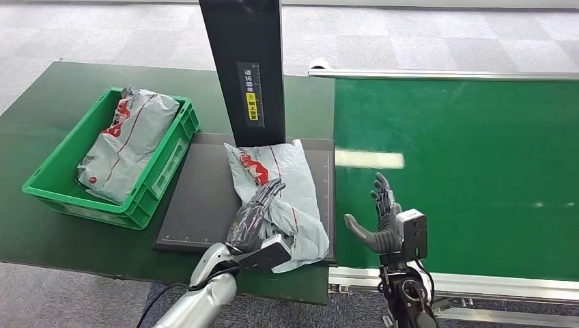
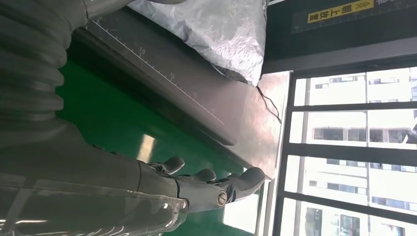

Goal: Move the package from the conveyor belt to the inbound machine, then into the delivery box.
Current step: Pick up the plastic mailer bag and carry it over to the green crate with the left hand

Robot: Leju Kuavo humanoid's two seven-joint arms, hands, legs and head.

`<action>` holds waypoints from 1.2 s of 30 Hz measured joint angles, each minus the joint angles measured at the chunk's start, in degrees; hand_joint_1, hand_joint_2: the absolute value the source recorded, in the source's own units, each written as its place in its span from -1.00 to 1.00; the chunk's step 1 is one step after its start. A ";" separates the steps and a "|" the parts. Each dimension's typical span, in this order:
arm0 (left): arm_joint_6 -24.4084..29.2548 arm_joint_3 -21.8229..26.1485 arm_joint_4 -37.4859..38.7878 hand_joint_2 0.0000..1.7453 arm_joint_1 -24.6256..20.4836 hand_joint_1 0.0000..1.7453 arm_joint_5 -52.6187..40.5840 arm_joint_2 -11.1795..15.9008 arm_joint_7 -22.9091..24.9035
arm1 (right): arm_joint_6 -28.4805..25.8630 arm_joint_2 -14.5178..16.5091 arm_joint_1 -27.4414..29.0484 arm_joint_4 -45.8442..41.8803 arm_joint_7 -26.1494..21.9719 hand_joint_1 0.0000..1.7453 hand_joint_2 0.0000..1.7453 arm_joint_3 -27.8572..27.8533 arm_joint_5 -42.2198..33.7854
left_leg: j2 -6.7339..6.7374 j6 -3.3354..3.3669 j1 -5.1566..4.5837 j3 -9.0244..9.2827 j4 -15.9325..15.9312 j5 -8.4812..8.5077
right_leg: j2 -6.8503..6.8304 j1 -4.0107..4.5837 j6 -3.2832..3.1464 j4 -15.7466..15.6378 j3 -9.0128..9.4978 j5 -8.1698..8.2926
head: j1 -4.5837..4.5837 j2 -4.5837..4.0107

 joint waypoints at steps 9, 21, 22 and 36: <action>4.44 -1.05 9.57 1.00 -4.22 1.00 0.90 -1.30 -1.02 | -0.03 0.62 0.84 -0.80 0.15 -1.00 1.00 -0.78 0.25 | -0.01 0.00 0.00 0.01 0.00 0.01 | 0.00 0.00 0.00 0.00 0.02 0.00 | 0.01 0.01; 14.02 -0.69 1.44 1.00 -4.04 1.00 0.04 1.37 -2.98 | -1.56 0.61 1.70 -0.85 0.15 -1.00 1.00 -2.13 -0.52 | 0.01 0.00 0.01 -0.02 -0.01 0.01 | 0.00 0.02 0.00 0.01 0.00 0.00 | 0.00 0.01; 14.58 -0.29 -1.13 1.00 -3.56 1.00 -0.80 2.03 -2.68 | -1.62 0.61 1.90 -0.87 0.15 -1.00 1.00 -2.37 -0.55 | 0.01 0.00 0.02 -0.02 -0.01 0.01 | 0.00 0.03 -0.01 0.01 0.00 0.00 | 0.01 0.01; 15.67 20.93 -34.33 1.00 -0.18 1.00 -5.89 8.40 -7.67 | -2.19 -0.08 6.82 -2.16 -0.35 -1.00 1.00 -4.78 -1.67 | 0.03 -0.01 0.02 -0.05 -0.04 0.01 | 0.01 0.04 -0.02 0.02 -0.04 -0.02 | 0.01 0.01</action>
